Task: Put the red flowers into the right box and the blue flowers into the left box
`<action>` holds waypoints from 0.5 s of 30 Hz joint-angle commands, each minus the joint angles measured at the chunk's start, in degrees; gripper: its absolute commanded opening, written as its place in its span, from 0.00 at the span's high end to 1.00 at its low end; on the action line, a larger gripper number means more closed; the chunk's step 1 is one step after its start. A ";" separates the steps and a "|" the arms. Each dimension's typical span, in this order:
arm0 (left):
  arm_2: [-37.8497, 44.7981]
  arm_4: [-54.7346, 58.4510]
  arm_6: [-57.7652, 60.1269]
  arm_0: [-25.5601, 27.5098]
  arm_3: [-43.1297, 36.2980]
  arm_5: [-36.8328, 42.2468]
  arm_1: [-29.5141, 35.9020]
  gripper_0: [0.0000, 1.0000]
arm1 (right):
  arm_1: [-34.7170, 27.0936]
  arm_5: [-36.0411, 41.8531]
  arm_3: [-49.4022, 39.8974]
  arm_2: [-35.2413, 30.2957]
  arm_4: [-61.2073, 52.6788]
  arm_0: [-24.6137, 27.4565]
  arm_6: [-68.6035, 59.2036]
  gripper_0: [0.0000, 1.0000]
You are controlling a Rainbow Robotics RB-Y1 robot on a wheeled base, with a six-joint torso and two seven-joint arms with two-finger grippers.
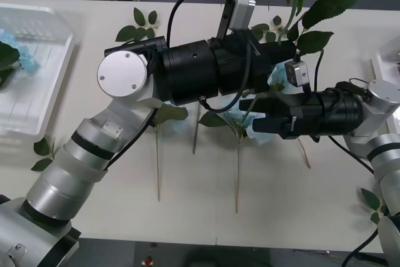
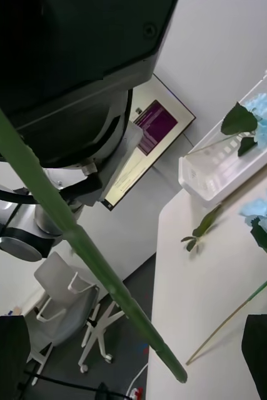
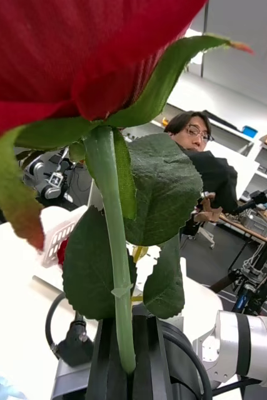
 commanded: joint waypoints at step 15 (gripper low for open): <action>-0.31 0.44 -3.73 -0.54 -2.14 -0.29 0.14 1.00 | 2.93 -2.72 -1.83 0.58 1.95 -3.07 0.39 0.66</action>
